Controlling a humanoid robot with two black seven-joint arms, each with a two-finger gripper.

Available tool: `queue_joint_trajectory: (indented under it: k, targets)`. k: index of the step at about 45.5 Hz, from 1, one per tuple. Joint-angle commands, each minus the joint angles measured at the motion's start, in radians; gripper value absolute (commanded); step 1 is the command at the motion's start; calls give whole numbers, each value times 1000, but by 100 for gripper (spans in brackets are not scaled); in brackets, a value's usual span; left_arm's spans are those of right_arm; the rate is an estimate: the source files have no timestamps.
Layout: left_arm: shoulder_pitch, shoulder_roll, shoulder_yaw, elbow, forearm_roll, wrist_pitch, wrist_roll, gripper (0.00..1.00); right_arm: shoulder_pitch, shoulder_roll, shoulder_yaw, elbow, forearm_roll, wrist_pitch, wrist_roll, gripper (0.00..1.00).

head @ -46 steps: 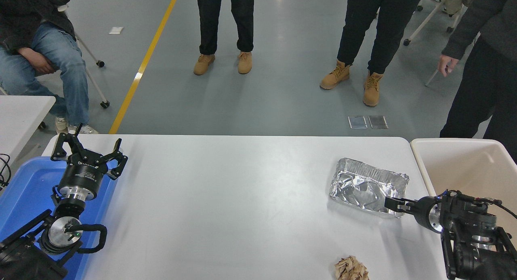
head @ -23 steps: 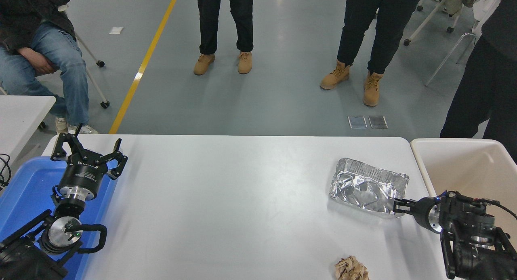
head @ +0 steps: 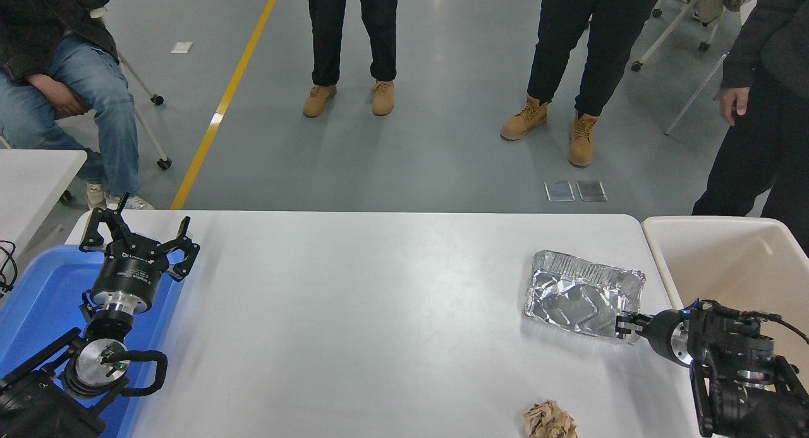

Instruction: Clean the table surface

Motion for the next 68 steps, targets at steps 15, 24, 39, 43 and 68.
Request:
queue_joint_trajectory:
  k: [15,24,39,43,68]
  targets:
    - [0,0,0,0,1,0,0,99,213,-57,170,-47,9,267,96,0]
    - [0,0,0,0,0,0,0,99,261,-51,171,-145,19,421,110,0]
    - [0,0,0,0,0,0,0,99,320,-70,167,-250,19,487,142,0]
    - [0,0,0,0,0,0,0,99,342,-79,165,-274,19,487,149,0]
    - [0,0,0,0,0,0,0,99,521,-270,181,-192,20,487,172,0]
